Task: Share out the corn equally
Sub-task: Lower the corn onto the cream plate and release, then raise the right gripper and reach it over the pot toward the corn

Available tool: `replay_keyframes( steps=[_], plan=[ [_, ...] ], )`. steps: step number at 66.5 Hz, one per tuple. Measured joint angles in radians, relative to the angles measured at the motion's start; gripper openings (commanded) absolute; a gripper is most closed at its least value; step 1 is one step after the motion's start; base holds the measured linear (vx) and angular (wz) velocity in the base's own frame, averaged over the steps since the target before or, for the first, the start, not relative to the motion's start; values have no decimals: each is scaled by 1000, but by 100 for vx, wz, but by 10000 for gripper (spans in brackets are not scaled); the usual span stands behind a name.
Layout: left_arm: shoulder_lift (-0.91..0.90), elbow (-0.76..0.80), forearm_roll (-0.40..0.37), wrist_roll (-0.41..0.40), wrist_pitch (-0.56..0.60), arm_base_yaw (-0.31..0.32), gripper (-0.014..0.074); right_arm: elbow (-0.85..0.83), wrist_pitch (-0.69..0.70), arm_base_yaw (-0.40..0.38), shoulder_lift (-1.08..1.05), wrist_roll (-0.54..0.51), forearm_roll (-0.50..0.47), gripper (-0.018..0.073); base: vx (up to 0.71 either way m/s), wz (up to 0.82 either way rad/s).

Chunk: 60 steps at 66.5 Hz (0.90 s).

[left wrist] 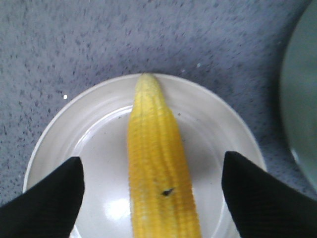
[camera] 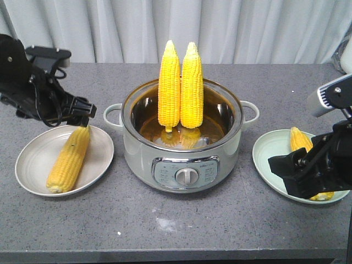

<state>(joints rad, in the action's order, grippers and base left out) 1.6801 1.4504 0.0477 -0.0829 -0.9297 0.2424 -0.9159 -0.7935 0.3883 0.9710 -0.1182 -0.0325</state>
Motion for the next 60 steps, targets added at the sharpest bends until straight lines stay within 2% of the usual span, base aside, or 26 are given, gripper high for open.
replay_keyframes(
  steps=[14, 26, 44, 60],
  plan=[
    [-118, -32, 0, 32, 59, 75, 559, 0, -1, 0, 0, 0, 0, 563, 0, 0],
    [-240, -144, -3, 49, 142, 115, 559, 0, -2, 0, 0, 0, 0, 563, 0, 0],
    [-450, -364, -6, 130, 271, 163, 559, 0, 12, 0, 0, 0, 0, 563, 0, 0],
    [-556, -467, -100, 133, 296, 165, 559, 0, 40, 0, 0, 0, -3, 563, 0, 0]
  ],
)
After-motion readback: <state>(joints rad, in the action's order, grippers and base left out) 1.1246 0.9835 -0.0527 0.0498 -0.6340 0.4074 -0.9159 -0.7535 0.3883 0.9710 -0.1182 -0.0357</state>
